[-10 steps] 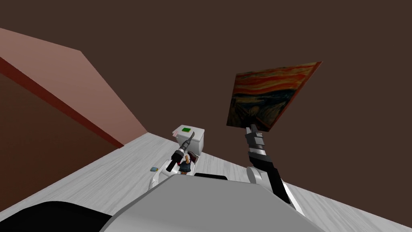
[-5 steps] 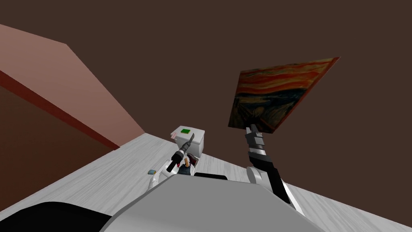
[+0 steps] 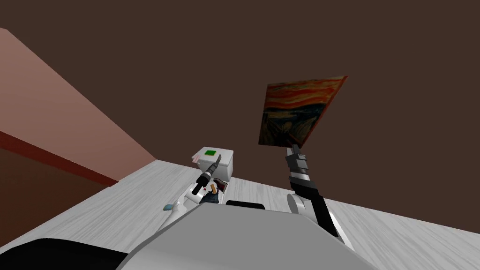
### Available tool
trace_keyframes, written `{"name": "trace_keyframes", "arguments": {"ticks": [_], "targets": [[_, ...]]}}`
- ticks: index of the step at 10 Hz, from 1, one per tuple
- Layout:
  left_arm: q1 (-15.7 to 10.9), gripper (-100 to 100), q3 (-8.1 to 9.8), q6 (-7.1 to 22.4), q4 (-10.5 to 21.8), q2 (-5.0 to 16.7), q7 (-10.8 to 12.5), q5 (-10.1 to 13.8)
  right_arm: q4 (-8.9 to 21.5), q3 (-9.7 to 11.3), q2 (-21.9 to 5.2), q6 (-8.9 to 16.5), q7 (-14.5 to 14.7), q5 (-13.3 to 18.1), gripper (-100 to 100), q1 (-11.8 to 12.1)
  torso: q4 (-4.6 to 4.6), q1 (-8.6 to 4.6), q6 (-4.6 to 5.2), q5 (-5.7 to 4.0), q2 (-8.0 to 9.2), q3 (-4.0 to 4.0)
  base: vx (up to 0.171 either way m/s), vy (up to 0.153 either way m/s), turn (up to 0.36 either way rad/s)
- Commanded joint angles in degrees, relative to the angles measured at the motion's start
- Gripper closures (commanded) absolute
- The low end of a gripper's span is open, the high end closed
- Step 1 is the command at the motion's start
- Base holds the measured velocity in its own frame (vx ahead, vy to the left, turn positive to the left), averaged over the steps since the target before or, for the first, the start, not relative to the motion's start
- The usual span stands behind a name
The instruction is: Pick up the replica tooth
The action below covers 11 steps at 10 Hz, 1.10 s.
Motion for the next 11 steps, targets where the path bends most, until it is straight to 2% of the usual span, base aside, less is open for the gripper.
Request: {"name": "trace_keyframes", "arguments": {"ticks": [1, 5, 6, 7, 11], "targets": [[-1.3, -100, 1.61, 0.1, 1.8, 0.5, 0.6, 0.6, 0.0, 0.0, 0.0, 0.0, 0.0, 0.0, 0, 0.0, 0.0, 0.0, 0.0, 0.0, 0.0, 0.0, -0.097, -0.044, -0.217], [-5.0, -100, 5.76, -0.8, 8.0, 2.0, 1.8, 2.1, 0.0, 0.0, 0.0, 0.0, 0.0, 0.0, 0, 0.0, 0.0, 0.04, 0.0, 0.01, -0.01, 0.0, -0.076, -0.043, -0.205], [-4.5, -100, 5.16, -0.8, 7.4, 1.2, 1.2, 1.6, 0.0, 0.0, 0.0, 0.0, 0.0, 0.0, 0, 0.0, 0.0, 0.03, 0.0, 0.01, -0.01, 0.0, -0.034, -0.021, -0.028], [-4.5, 100, 5.28, -0.9, 7.5, 1.2, 1.3, 1.6, 0.0, 0.0, 0.0, 0.0, 0.0, 0.0, 0, 0.0, -0.02, 0.11, -0.03, 0.03, -0.12, -0.06, -0.006, -0.004, 0.008], [-4.5, 100, 5.25, -0.9, 7.4, 1.2, 1.3, 1.7, 0.0, 0.0, 0.0, 0.0, 0.0, 0.0, 0, 0.0, -0.07, 0.19, -0.05, 0.03, -0.3, -0.17, 0.0, 0.0, -0.003]]}}
